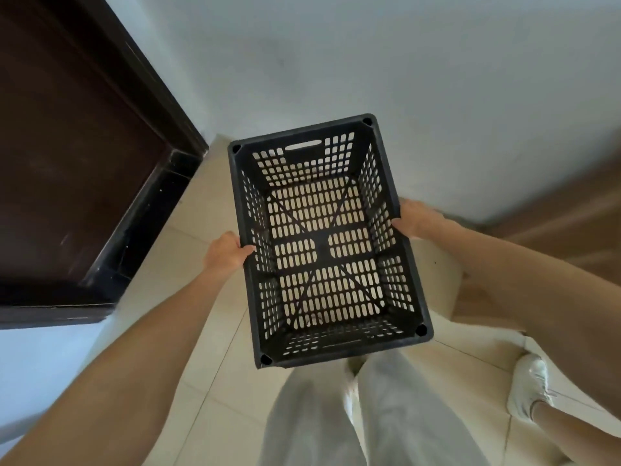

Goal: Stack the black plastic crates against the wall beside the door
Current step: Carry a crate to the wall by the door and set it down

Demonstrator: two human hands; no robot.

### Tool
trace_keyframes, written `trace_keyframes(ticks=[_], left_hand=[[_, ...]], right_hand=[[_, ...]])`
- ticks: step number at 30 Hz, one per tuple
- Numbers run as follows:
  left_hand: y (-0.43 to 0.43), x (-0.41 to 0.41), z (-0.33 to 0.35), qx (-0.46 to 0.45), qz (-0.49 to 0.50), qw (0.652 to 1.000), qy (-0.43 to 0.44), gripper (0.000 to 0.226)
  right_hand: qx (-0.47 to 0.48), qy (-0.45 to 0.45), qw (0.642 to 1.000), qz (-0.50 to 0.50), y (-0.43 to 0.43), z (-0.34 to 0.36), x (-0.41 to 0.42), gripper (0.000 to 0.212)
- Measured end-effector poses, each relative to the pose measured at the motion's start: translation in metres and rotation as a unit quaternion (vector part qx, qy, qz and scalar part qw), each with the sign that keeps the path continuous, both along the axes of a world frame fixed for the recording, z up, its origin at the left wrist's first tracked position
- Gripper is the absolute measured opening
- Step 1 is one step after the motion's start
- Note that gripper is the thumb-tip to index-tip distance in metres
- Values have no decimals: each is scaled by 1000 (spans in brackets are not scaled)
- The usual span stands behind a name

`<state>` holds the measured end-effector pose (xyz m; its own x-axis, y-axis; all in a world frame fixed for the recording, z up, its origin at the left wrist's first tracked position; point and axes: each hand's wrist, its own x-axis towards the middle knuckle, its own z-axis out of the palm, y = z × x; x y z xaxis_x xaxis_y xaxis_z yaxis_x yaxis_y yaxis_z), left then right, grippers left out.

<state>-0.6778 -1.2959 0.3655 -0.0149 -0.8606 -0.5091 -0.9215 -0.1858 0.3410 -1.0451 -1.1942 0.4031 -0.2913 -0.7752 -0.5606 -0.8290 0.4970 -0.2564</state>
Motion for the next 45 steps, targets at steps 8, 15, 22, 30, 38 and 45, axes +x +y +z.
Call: trace_keyframes(ticks=[8, 15, 22, 30, 38, 45], left_hand=[[-63, -4, -61, 58, 22, 997, -37, 21], [-115, -25, -110, 99, 95, 990, -38, 20], [-156, -49, -197, 173, 144, 974, -27, 31], [-184, -81, -301, 273, 198, 941, 24, 31], [-196, -110, -369, 318, 287, 900, 77, 26], [-201, -137, -395, 387, 344, 848, 113, 34]], right_hand=[[43, -49, 998, 15, -106, -60, -11, 38], [85, -40, 994, 61, -214, -116, -33, 39], [99, 21, 993, 66, -314, -203, -47, 39], [95, 42, 991, 88, -386, -299, -53, 39], [94, 60, 991, 70, -424, -358, -60, 39], [109, 56, 991, 46, -438, -392, -77, 42]])
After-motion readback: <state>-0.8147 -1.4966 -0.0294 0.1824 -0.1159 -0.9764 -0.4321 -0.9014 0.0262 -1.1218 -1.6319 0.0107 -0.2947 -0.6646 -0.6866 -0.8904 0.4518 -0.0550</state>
